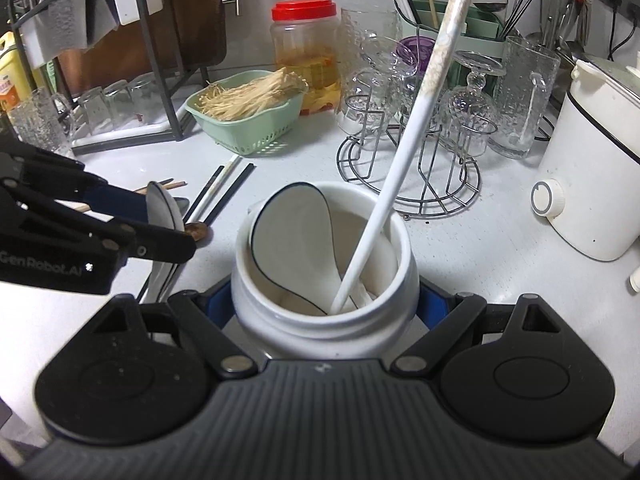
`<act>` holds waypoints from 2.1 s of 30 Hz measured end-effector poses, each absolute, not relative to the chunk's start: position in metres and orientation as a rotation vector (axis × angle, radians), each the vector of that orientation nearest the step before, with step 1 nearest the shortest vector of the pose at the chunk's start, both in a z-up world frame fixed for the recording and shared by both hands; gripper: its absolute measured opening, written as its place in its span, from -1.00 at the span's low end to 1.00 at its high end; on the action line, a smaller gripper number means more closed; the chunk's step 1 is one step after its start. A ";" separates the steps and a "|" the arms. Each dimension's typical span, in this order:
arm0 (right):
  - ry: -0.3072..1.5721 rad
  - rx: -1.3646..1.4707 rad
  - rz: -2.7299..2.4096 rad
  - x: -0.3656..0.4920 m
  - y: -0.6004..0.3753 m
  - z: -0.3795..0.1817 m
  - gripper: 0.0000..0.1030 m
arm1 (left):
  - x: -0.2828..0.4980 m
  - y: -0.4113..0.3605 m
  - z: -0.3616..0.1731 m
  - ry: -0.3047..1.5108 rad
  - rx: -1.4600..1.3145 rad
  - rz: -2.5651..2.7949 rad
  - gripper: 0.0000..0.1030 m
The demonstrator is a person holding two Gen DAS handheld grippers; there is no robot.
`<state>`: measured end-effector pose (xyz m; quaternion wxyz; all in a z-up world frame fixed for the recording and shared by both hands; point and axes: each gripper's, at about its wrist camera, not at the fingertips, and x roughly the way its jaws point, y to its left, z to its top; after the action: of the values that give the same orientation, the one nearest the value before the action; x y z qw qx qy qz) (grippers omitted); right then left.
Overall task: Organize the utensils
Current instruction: 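Lift the white ceramic spoon and carry it over the jar, then lower the white spoon into the jar and open the left gripper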
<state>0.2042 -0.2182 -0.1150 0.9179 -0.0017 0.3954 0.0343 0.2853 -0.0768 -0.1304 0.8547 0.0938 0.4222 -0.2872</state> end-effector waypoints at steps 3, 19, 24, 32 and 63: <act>0.809 -0.006 0.081 0.204 -0.219 -0.116 0.78 | 0.282 -0.076 -0.128 0.883 0.184 -0.585 -0.07; 0.799 -0.038 0.141 0.213 -0.216 -0.117 0.77 | 0.266 -0.066 -0.088 0.821 0.105 -0.523 -0.07; 0.797 -0.055 0.155 0.214 -0.214 -0.118 0.77 | 0.265 -0.067 -0.057 0.795 0.075 -0.525 -0.07; 0.796 -0.065 0.168 0.214 -0.210 -0.118 0.77 | 0.269 -0.080 -0.001 0.783 0.055 -0.555 -0.07; 0.776 -0.082 0.214 0.211 -0.208 -0.119 0.77 | 0.285 -0.154 -0.028 0.913 0.190 -0.785 -0.07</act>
<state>0.2114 -0.2082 -0.1194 0.9193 -0.0400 0.3774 0.1040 0.2855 -0.1545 -0.0284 0.8200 0.0894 0.4287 -0.3686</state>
